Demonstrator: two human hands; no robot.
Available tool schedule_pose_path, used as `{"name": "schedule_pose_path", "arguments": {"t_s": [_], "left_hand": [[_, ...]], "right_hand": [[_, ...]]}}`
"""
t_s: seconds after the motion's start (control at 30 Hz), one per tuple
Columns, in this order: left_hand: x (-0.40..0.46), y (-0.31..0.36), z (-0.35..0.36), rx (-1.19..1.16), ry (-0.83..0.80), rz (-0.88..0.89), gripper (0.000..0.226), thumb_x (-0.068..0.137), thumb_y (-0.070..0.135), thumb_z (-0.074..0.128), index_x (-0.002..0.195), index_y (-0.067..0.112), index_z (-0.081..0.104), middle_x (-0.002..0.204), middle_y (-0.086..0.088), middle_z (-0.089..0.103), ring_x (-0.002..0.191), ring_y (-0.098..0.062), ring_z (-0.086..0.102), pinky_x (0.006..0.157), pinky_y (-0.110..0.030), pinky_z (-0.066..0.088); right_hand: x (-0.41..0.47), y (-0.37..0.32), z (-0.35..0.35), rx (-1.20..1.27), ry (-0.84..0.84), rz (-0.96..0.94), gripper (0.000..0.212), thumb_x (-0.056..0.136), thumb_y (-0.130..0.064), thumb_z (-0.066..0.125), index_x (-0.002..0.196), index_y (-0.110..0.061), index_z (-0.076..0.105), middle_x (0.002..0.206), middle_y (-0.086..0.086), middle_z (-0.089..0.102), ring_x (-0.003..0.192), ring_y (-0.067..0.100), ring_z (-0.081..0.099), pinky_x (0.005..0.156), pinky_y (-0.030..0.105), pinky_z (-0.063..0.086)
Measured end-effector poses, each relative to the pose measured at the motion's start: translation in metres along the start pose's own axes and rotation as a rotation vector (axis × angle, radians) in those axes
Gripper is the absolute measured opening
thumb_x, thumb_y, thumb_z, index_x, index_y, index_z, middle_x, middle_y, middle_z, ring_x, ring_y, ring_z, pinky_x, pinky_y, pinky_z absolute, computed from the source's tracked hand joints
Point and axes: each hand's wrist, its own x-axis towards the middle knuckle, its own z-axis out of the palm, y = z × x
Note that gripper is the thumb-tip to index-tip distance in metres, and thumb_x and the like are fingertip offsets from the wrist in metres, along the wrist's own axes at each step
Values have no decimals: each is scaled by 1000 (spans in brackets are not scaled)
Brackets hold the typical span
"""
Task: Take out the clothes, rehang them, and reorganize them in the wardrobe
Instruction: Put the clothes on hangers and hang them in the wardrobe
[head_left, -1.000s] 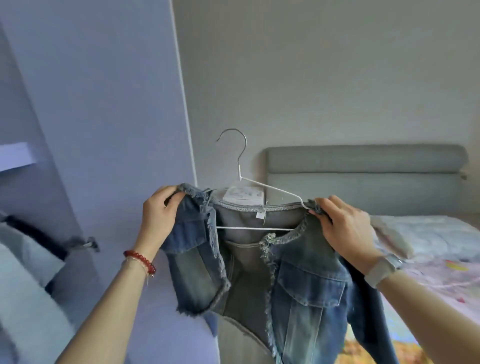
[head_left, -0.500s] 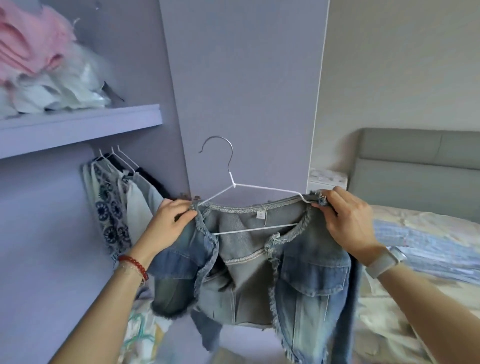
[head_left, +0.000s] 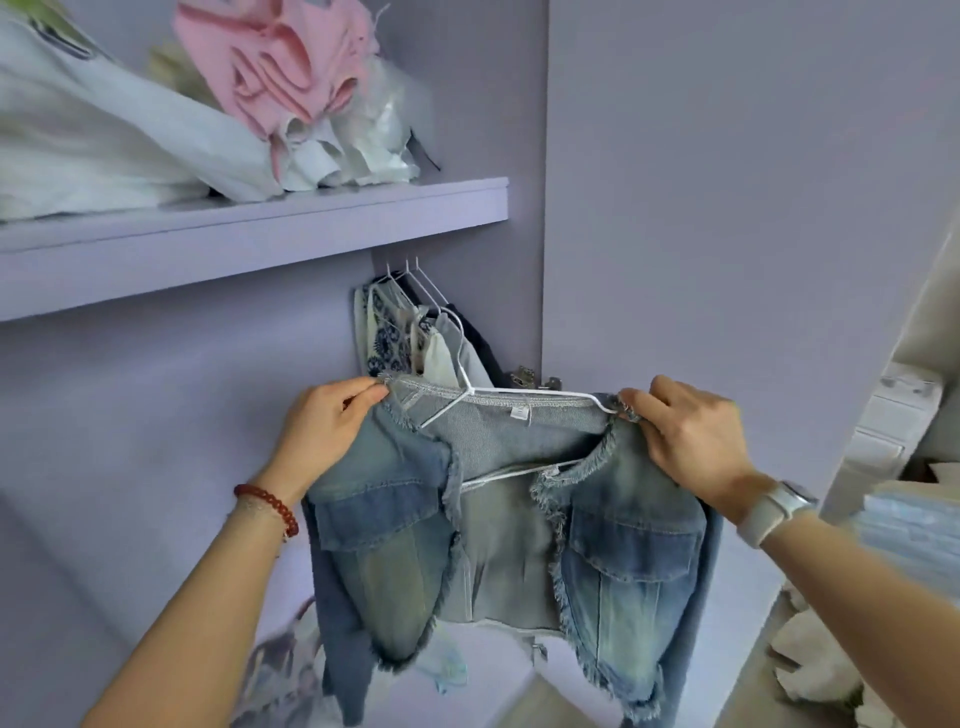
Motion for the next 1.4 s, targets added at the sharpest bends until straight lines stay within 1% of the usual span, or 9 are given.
{"name": "schedule_pose_path", "arguments": {"t_s": [0.13, 0.3, 0.43, 0.53, 0.67, 0.9, 1.07, 1.3, 1.4], "left_hand": [[-10, -11, -21, -48, -272, -52, 10, 85, 30, 61, 90, 38, 66, 97, 14, 64, 92, -15, 58, 79, -24, 45], [-10, -25, -26, 319, -5, 39, 25, 89, 30, 59, 111, 21, 66, 113, 5, 59, 110, -18, 48, 93, -36, 36], [-2, -14, 2, 173, -19, 22, 18, 93, 23, 54, 103, 17, 67, 90, 10, 66, 80, -4, 56, 73, -22, 40], [-3, -16, 20, 223, 157, -56, 15, 92, 15, 54, 91, 13, 69, 78, 2, 67, 70, -15, 58, 67, -26, 42], [-14, -19, 28, 381, 194, -13, 15, 90, 12, 56, 92, 8, 71, 86, -8, 72, 76, -26, 67, 69, -33, 50], [-30, -33, 4, 536, 236, 7, 30, 91, 26, 49, 93, 8, 72, 86, -6, 73, 71, -25, 69, 62, -23, 48], [-31, -46, -24, 662, 194, 90, 65, 96, 50, 21, 89, 11, 72, 77, -3, 72, 61, -22, 68, 55, -26, 51], [-39, -65, -59, 760, 184, 105, 54, 95, 45, 27, 89, 12, 70, 73, -2, 70, 58, -22, 66, 51, -22, 46], [-51, -72, -67, 751, 334, 37, 36, 93, 31, 45, 87, 8, 71, 77, -5, 72, 60, -24, 67, 52, -21, 47]], "right_hand": [[21, -8, 32, 132, 94, 84, 32, 76, -11, 39, 86, -8, 70, 62, 9, 57, 47, 26, 56, 39, 23, 36], [45, -10, 68, 326, 103, 19, 28, 79, -11, 42, 87, -4, 69, 63, 10, 56, 51, 28, 56, 42, 27, 40], [64, -1, 98, 490, 49, 44, 15, 81, -7, 59, 92, -1, 67, 71, 12, 60, 64, 30, 60, 56, 32, 45], [69, 5, 119, 672, -106, 78, 15, 86, -11, 60, 92, 2, 63, 84, 14, 65, 81, 34, 62, 74, 39, 46], [77, 5, 138, 824, -167, 62, 33, 88, -9, 56, 61, -18, 40, 63, -15, 39, 64, 24, 46, 64, 37, 38], [110, -35, 151, 1122, -249, 107, 44, 90, -9, 53, 58, -24, 27, 59, -8, 33, 59, 7, 36, 59, 21, 28], [112, -51, 175, 1123, -414, 113, 43, 91, -10, 52, 56, -22, 28, 57, -7, 32, 55, 3, 35, 59, 23, 28], [120, -92, 189, 1223, -569, 74, 37, 91, -6, 50, 57, -9, 34, 64, 1, 33, 58, 8, 33, 61, 14, 31], [127, -115, 189, 1336, -563, 112, 20, 91, -8, 51, 77, 4, 59, 77, 5, 53, 60, 5, 37, 64, 15, 35]]}}
